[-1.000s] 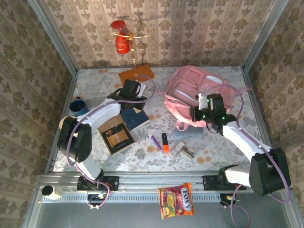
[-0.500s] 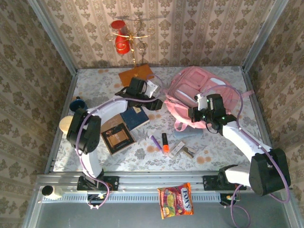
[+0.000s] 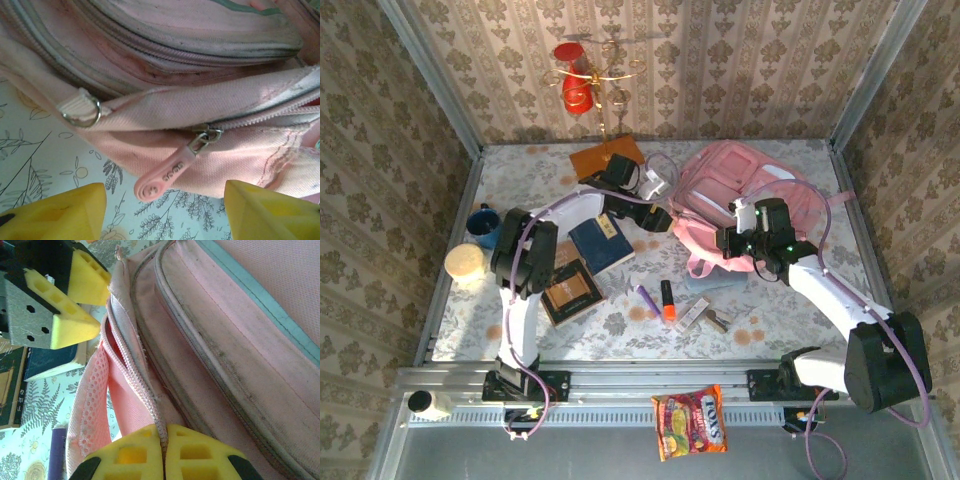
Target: Pack the student bag
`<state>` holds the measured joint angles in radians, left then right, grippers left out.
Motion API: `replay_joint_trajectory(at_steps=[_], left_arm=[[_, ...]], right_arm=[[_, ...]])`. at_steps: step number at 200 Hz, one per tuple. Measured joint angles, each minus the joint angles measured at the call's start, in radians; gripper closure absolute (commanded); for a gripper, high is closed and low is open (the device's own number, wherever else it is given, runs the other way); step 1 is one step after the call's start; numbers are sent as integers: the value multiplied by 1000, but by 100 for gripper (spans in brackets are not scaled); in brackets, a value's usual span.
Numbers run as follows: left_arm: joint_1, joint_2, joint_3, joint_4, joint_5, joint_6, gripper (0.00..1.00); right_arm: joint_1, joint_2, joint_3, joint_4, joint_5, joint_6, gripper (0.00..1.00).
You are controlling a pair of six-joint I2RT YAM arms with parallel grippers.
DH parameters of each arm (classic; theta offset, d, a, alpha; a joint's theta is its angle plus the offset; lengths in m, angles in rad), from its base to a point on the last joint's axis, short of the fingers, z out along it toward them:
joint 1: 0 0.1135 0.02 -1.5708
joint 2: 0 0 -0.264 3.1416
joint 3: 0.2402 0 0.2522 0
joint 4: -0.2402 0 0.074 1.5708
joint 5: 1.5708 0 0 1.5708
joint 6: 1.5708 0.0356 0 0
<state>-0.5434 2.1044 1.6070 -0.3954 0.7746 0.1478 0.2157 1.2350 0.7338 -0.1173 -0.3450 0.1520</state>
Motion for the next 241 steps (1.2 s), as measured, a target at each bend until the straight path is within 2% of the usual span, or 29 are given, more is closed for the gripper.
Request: replay_joint_trajectory(at_steps=[25, 59, 145, 161, 199, 241], left_arm=[[0, 45, 61, -38, 41, 31, 39], [-12, 92, 136, -95, 79, 73, 47], [-19, 105, 157, -140, 93, 112, 87], [-20, 98, 141, -126, 90, 101, 100], [-30, -3, -14, -4, 17, 47, 100], [-57, -170, -199, 143, -159, -61, 100]], right_arm=[[0, 0, 0, 0, 0, 0, 100], [0, 0, 0, -1, 0, -2, 100], [-2, 0, 0, -18, 3, -18, 100], [-2, 0, 0, -19, 9, -18, 100], [-1, -2, 0, -26, 33, -16, 100], [10, -23, 0, -55, 82, 5, 100]])
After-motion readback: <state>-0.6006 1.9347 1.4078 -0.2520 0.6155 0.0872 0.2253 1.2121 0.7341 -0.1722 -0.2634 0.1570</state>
